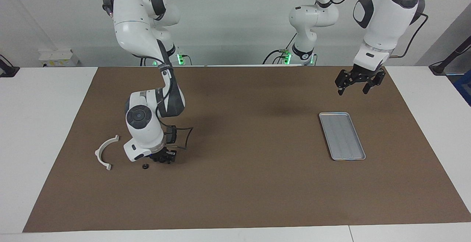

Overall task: Pick bearing gear from pile to tray
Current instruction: 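Grasp the bearing with the right gripper while the left gripper moves over the tray, then carry the bearing with the right gripper to the table center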

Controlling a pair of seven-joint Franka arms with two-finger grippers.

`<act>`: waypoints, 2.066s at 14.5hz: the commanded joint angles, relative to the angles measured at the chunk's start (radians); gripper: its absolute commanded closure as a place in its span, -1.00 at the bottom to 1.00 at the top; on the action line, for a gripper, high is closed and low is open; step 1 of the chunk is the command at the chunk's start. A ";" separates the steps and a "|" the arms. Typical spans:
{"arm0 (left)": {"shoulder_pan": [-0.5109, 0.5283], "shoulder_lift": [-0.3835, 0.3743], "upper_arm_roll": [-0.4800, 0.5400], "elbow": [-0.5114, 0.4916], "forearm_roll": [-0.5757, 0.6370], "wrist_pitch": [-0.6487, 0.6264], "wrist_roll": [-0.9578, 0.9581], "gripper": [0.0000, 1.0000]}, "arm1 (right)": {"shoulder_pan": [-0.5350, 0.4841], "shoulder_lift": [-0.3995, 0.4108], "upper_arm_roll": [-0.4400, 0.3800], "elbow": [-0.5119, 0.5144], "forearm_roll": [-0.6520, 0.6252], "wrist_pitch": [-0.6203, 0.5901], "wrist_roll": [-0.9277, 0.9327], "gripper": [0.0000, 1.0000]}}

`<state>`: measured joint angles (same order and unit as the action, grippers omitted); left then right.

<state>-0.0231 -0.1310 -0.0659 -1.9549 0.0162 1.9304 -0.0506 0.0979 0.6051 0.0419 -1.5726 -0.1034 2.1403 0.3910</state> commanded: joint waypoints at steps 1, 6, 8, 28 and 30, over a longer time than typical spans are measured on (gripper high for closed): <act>-0.012 -0.039 0.012 -0.047 -0.012 0.028 0.002 -1.00 | -0.010 0.015 0.004 0.006 0.005 0.021 0.020 0.06; -0.012 -0.038 0.012 -0.055 -0.012 0.038 0.000 -1.00 | -0.012 0.015 0.004 0.006 0.002 0.023 0.019 1.00; -0.012 -0.038 0.012 -0.055 -0.012 0.041 0.000 -1.00 | -0.012 0.013 0.004 0.009 -0.004 0.020 0.016 1.00; 0.049 0.020 0.015 -0.072 -0.012 0.127 0.078 -1.00 | 0.387 -0.134 0.124 0.223 0.117 -0.329 0.828 1.00; 0.049 0.025 0.015 -0.073 -0.012 0.131 0.078 -1.00 | 0.405 -0.114 0.122 0.195 0.107 -0.274 0.847 1.00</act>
<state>0.0149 -0.1051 -0.0481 -2.0103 0.0162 2.0308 0.0053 0.5051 0.4913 0.1674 -1.3264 0.0002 1.8090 1.2169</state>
